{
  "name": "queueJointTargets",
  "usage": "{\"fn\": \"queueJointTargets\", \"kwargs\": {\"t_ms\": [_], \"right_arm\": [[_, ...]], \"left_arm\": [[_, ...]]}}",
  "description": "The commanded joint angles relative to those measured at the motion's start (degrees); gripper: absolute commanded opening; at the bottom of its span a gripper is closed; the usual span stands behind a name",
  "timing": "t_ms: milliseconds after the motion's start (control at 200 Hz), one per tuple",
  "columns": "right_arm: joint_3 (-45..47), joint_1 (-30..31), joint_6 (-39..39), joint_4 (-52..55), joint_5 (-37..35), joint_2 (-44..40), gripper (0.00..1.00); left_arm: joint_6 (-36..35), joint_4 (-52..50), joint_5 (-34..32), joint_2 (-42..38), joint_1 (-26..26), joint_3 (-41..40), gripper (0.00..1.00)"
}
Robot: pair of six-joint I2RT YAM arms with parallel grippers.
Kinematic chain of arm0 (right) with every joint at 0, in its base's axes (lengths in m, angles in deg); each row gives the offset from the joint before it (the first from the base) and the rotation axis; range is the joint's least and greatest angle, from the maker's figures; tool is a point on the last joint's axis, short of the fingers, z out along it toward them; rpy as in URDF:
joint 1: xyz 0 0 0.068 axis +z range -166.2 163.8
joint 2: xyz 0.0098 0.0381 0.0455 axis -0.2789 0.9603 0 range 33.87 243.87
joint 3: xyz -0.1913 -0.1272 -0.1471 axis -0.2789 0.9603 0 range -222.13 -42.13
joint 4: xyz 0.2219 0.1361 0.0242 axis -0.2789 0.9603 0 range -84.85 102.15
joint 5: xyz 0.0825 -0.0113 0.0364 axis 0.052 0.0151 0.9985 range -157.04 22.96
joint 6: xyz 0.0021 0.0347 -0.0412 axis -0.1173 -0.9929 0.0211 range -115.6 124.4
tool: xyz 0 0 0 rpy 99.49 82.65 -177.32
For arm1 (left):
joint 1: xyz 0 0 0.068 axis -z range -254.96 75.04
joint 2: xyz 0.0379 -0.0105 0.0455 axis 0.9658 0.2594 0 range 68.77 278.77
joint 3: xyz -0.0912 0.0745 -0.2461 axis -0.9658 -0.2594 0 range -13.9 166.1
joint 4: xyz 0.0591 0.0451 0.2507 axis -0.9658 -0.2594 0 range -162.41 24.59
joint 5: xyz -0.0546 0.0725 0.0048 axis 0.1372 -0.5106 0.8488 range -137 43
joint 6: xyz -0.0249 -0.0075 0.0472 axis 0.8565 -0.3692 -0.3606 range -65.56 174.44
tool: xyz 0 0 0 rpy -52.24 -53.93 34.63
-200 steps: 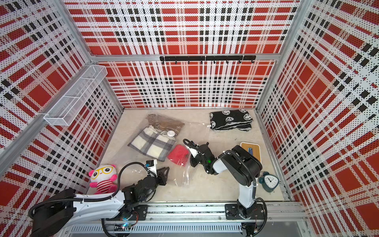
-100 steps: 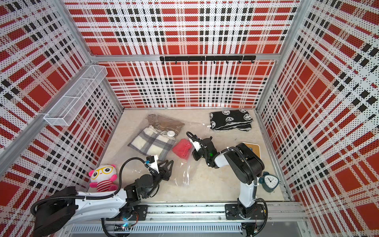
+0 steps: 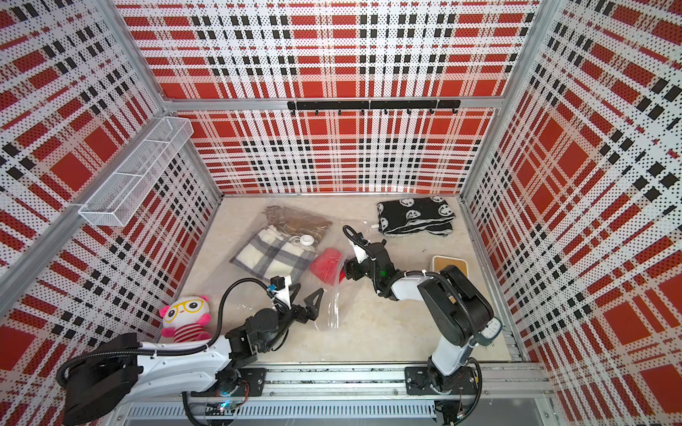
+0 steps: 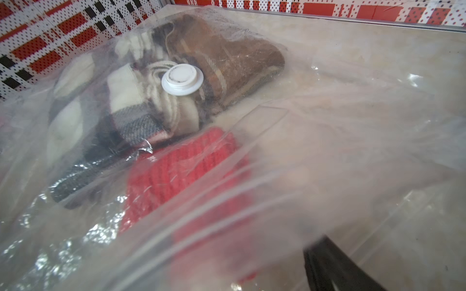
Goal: Take the scarf out of the vacuum bag
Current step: Adjust the scarf in the vacuum bag, then take out the scarf from the vacuum bag.
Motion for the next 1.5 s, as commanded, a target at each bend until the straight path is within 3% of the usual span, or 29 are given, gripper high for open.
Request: {"fn": "queueJointTargets", "kwargs": {"t_ms": [0, 185, 326, 491, 837, 1107, 1493], "right_arm": [[2.6, -0.1, -6.5, -0.8, -1.2, -2.2, 0.81], [4.3, -0.1, -15.6, -3.0, 2.9, -1.3, 0.75], [5.7, -0.1, -26.6, -6.7, 7.2, 0.4, 0.74], [7.8, 0.7, -34.4, -10.2, 6.8, 1.8, 0.75], [7.5, 3.0, -40.9, -20.8, 6.7, 10.0, 0.75], [6.9, 3.7, -41.2, -21.3, 4.0, 11.7, 0.75], [-1.3, 6.2, -40.8, -18.1, 0.9, 18.3, 0.73]], "left_arm": [[-2.5, -0.9, 2.2, -0.9, -0.2, 1.9, 0.98], [-3.9, -1.3, 3.1, 0.9, 0.3, 3.3, 0.98], [-7.1, -2.1, 3.5, 3.9, 2.3, 5.7, 0.98], [-10.8, -3.7, -0.3, 7.7, 4.8, 8.3, 0.98], [-10.1, -3.7, -4.8, 7.4, 4.9, 7.1, 0.98], [-8.2, -3.7, -4.9, 5.1, 4.6, 4.4, 0.98], [-7.7, -2.8, -3.3, 7.3, 4.6, 5.9, 0.99]]}}
